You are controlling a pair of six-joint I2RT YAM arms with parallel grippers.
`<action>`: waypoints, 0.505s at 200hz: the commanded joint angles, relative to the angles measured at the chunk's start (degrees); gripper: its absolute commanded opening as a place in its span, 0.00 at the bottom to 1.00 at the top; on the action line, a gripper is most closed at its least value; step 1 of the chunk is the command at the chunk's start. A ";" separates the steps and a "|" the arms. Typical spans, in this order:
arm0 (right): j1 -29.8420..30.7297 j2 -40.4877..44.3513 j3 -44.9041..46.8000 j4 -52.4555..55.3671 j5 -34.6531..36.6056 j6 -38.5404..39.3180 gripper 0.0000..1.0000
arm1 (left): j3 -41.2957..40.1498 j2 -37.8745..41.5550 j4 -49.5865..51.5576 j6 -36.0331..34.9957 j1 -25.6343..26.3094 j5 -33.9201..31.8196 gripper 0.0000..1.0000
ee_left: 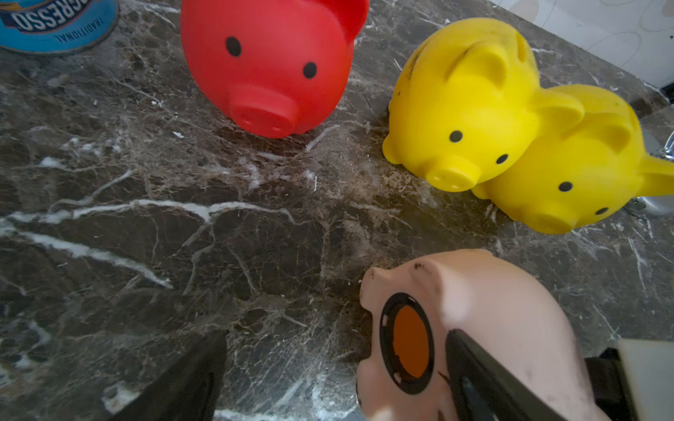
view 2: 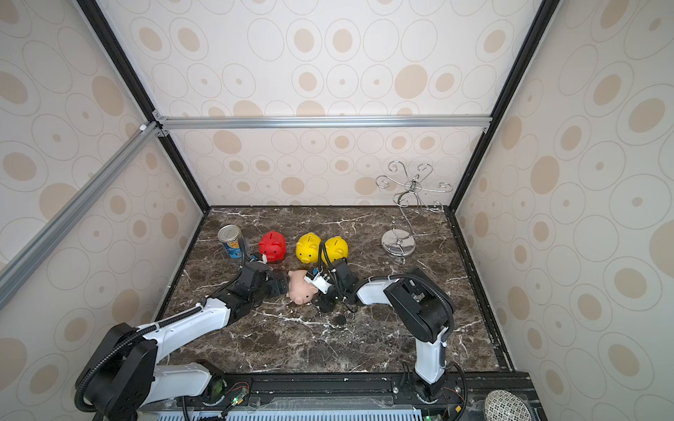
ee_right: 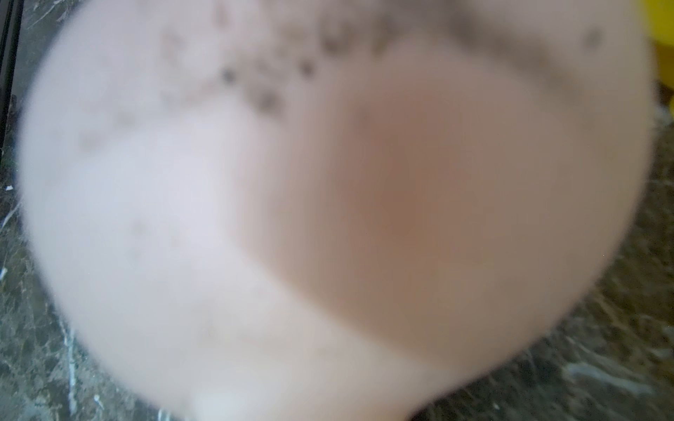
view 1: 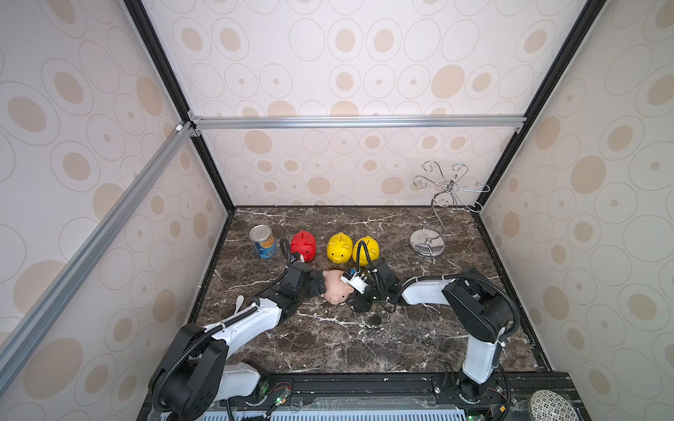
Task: Open piggy banks
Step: Adjust the piggy bank at the center of the board.
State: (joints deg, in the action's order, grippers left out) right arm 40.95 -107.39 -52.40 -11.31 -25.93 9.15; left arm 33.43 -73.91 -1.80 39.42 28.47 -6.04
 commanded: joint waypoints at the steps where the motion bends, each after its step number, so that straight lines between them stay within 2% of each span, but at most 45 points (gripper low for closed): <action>1: 0.16 1.11 -0.68 0.08 -0.64 0.35 0.26 | -1.04 -1.29 -0.72 -0.49 -0.26 -1.08 0.93; 101: 1.41 5.79 -1.37 4.39 1.81 3.19 0.20 | -2.82 -3.75 -3.82 -1.60 -0.90 -0.28 0.92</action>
State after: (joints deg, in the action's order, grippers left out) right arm 41.10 -104.97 -52.51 -8.69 -23.73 9.98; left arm 32.08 -76.69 -7.25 39.33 27.83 -6.96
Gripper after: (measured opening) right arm 0.208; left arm 0.926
